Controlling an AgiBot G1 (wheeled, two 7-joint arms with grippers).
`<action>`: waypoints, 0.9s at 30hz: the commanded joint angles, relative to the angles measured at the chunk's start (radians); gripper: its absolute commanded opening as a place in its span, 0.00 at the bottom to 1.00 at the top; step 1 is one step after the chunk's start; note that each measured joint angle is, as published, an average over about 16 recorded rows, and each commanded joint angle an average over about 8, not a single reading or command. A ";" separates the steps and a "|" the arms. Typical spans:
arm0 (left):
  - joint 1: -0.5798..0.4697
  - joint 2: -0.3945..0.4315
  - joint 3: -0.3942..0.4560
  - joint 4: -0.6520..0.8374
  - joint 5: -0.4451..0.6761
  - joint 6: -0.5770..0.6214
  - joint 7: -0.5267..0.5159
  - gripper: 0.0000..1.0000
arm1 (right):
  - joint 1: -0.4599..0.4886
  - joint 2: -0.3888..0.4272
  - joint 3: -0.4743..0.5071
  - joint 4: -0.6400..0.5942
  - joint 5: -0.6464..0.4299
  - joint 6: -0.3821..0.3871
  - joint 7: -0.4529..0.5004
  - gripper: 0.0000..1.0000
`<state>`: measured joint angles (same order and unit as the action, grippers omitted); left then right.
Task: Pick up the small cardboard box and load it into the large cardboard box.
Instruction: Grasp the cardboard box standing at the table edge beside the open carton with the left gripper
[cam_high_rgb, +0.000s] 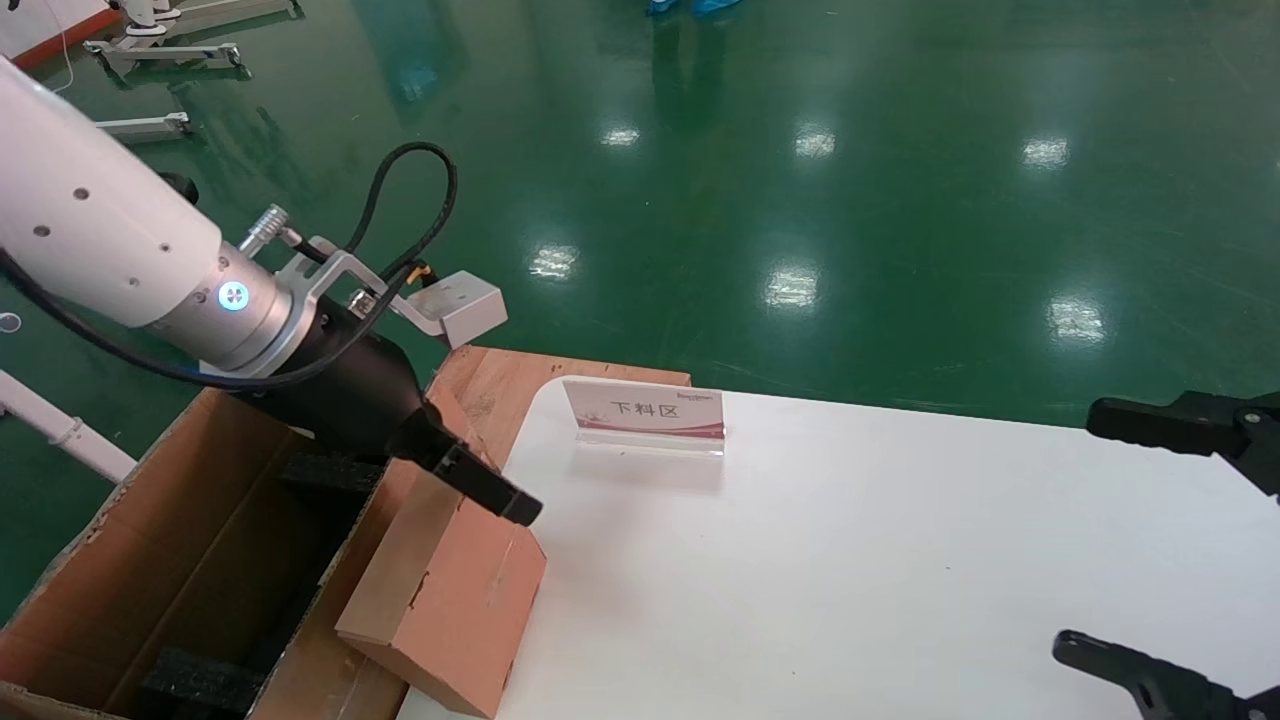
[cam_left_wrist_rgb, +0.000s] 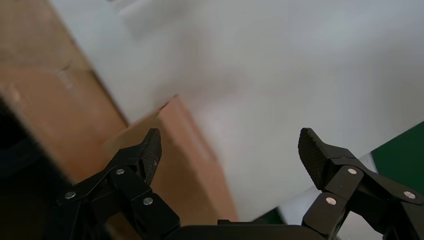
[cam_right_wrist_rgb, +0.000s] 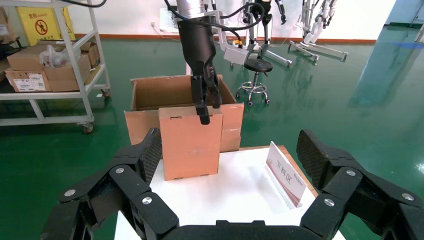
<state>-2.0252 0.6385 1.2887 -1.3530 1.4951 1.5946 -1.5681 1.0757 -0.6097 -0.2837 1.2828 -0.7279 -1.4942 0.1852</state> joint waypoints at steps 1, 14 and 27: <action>-0.052 0.015 0.074 0.001 0.000 0.001 -0.025 1.00 | 0.000 0.000 0.000 0.000 0.000 0.000 0.000 1.00; -0.277 0.125 0.489 -0.004 0.000 -0.029 -0.211 1.00 | 0.000 0.000 -0.001 0.000 0.001 0.000 -0.001 1.00; -0.294 0.072 0.526 -0.008 -0.070 -0.094 -0.179 1.00 | 0.000 0.001 -0.002 0.000 0.001 0.001 -0.001 1.00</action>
<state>-2.3148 0.7101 1.8142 -1.3608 1.4252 1.4972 -1.7482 1.0761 -0.6088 -0.2857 1.2828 -0.7265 -1.4933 0.1842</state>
